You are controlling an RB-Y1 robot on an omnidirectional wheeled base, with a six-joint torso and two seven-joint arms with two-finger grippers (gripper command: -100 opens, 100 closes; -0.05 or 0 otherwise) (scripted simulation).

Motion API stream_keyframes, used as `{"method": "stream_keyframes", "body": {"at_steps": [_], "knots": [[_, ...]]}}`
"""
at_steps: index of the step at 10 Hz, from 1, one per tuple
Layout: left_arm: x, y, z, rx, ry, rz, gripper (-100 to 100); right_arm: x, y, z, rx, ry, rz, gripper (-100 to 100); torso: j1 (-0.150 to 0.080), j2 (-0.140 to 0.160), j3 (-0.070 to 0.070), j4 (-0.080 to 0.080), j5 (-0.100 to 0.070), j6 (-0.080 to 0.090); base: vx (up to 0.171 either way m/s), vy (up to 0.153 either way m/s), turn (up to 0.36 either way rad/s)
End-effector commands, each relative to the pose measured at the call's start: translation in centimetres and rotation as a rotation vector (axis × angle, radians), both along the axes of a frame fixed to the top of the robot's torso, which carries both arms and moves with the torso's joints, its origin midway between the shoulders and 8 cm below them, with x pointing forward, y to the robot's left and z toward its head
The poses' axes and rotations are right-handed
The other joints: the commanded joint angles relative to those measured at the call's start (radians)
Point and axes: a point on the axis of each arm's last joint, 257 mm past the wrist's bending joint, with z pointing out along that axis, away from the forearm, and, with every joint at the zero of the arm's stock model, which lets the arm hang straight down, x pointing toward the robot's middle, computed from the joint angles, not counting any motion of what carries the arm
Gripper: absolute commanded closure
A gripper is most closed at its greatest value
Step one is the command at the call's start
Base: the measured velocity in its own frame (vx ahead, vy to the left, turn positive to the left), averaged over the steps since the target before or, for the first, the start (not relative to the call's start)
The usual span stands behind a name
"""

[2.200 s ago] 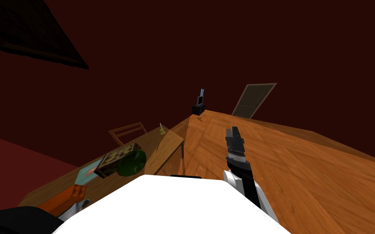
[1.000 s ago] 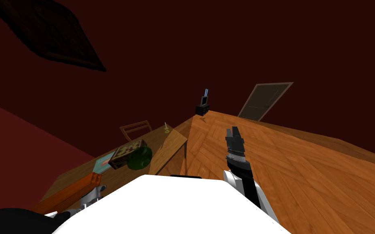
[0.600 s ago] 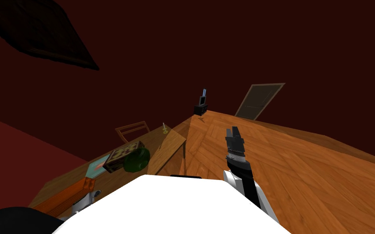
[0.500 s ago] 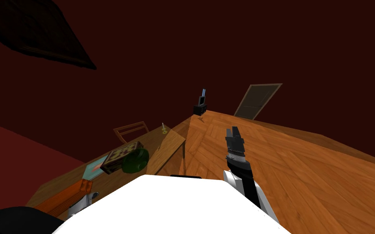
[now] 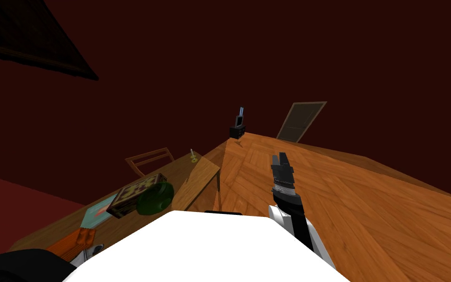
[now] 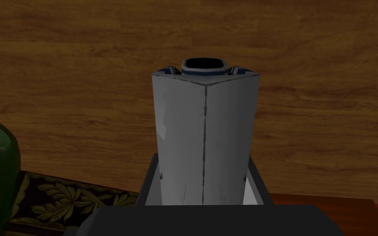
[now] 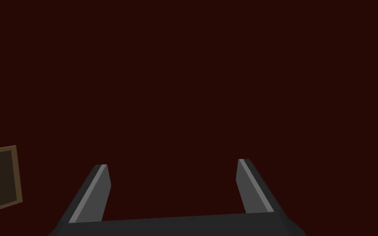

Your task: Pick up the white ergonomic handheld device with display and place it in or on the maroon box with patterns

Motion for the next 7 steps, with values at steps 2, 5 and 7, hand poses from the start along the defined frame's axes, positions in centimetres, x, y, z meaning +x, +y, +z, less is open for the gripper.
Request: {"method": "stream_keyframes", "body": {"at_steps": [2,5,7], "knots": [[-1.6,0.6,0.8,0.007,-0.001,0.021,100,0.0,0.0,0.0,0.0,0.0,0.0,0,0.0,0.0,0.0,0.0,0.0,-0.001,0.006,-0.02,-0.055],[-2.4,0.8,1.0,0.009,0.0,0.031,100,0.0,0.0,0.0,0.0,0.0,0.0,0,-0.001,0.0,0.0,0.0,-0.001,-0.001,0.006,-0.018,-0.052],[-2.6,1.9,1.8,0.023,0.011,0.033,100,0.0,0.0,0.0,0.0,0.0,0.0,0,-0.001,0.0,0.0,0.0,-0.001,0.0,0.008,-0.007,-0.006]]}}
